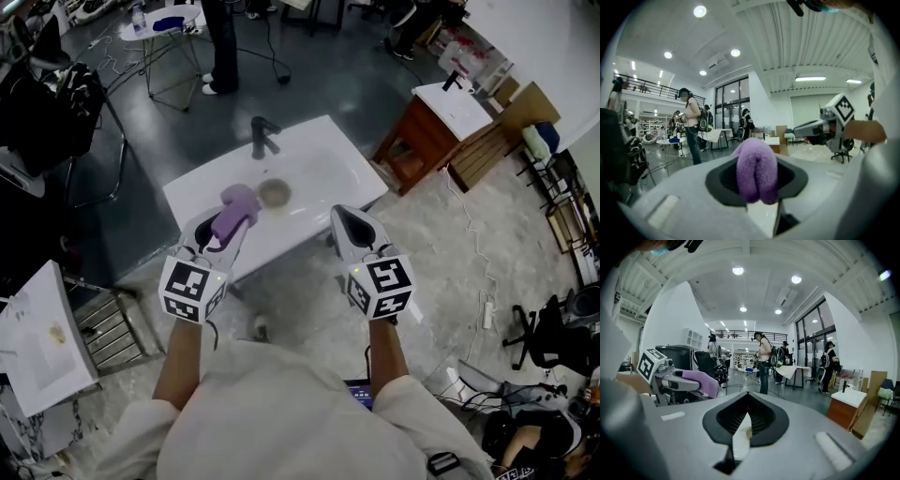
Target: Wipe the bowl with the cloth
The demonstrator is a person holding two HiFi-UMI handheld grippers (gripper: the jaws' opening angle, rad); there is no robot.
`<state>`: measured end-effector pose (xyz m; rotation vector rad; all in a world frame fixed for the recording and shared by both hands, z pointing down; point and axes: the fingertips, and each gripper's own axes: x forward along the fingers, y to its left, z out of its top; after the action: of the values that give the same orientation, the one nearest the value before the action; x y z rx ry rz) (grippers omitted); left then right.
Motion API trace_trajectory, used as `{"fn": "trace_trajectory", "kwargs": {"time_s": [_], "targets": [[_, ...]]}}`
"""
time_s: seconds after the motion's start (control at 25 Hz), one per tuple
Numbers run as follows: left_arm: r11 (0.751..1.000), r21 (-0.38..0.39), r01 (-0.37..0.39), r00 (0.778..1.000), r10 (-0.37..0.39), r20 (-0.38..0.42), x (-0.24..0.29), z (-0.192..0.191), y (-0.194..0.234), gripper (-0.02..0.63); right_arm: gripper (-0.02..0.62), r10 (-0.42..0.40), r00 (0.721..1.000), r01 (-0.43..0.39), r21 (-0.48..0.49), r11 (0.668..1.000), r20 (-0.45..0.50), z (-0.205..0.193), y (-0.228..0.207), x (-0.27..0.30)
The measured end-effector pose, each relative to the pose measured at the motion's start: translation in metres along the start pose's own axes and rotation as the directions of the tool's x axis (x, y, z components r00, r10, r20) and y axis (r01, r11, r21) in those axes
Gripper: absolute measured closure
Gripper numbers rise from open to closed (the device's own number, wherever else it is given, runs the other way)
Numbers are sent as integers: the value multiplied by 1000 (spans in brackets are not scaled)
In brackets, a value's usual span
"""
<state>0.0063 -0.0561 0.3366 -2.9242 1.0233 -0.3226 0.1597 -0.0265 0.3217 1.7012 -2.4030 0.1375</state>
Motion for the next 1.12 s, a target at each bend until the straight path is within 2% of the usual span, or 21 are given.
{"fn": "trace_trajectory", "kwargs": {"time_s": [0.12,0.28,0.64,0.88,1.12], "targets": [[1000,-10,8,1000,-8,-8,18,-4,21,486,592,18,1000,-17,5,1000,-21,0,-7,29],[1000,-21,19,1000,-19,-18,35,-8,42,486,592,11,995,-17,-64,998,-95,-7,-13,63],[998,-59,0,999,-3,-51,57,-35,84,486,589,59,964,-93,-121,988,-258,-48,-9,130],[992,-108,-58,994,47,-99,64,-55,89,485,565,152,926,-201,-112,973,-345,-83,-7,165],[981,-147,-126,984,105,-144,90,-71,107,485,536,240,862,-318,-107,942,-446,-121,-15,214]]}}
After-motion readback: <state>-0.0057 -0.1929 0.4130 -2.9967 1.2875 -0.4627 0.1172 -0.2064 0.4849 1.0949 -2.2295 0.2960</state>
